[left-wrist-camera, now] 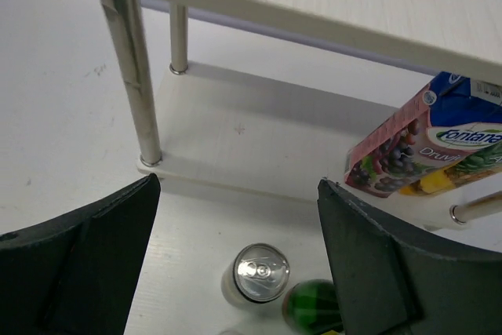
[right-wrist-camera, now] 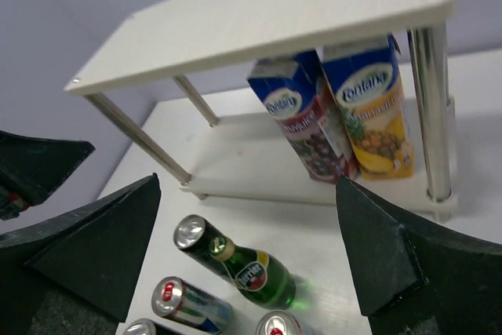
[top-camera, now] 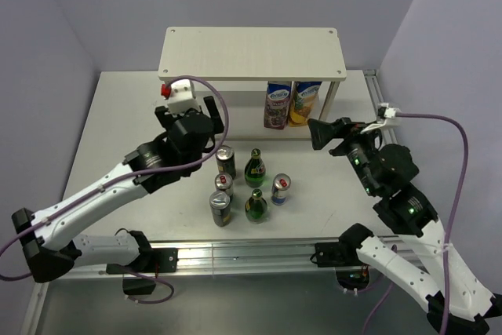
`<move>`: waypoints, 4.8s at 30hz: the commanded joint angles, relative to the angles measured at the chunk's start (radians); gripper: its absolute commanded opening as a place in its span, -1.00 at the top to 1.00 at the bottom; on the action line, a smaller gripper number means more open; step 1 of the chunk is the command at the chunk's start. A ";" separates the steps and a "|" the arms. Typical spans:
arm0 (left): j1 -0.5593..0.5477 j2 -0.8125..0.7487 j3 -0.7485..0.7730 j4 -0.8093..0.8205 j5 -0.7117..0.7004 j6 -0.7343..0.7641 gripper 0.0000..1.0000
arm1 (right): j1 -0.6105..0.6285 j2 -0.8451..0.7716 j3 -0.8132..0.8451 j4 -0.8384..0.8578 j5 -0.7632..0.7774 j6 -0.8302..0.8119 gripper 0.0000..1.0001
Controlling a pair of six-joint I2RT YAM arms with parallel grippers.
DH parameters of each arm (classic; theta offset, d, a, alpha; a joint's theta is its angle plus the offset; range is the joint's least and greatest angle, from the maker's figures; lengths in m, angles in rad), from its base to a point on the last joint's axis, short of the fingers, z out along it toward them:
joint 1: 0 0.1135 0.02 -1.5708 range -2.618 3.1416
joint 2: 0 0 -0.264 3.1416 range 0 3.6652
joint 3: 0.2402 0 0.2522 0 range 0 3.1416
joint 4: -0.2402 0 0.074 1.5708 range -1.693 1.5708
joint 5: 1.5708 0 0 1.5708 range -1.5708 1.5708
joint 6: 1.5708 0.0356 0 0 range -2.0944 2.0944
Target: Place and organize the beverage onto the shelf
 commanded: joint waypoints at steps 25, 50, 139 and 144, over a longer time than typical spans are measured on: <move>0.010 -0.333 -0.245 0.183 0.113 0.339 -0.99 | 0.573 0.280 0.035 -0.210 0.483 0.128 -1.00; 0.122 -0.302 -0.220 0.133 0.230 0.277 -0.99 | 0.552 0.659 0.009 0.161 0.490 0.112 -0.98; 0.175 -0.275 -0.233 0.131 0.213 0.282 -0.99 | 0.211 0.883 1.263 -0.159 0.631 -0.497 1.00; 0.177 -0.268 -0.233 0.130 0.216 0.282 -0.99 | 0.101 0.938 1.334 -0.164 0.584 -0.509 1.00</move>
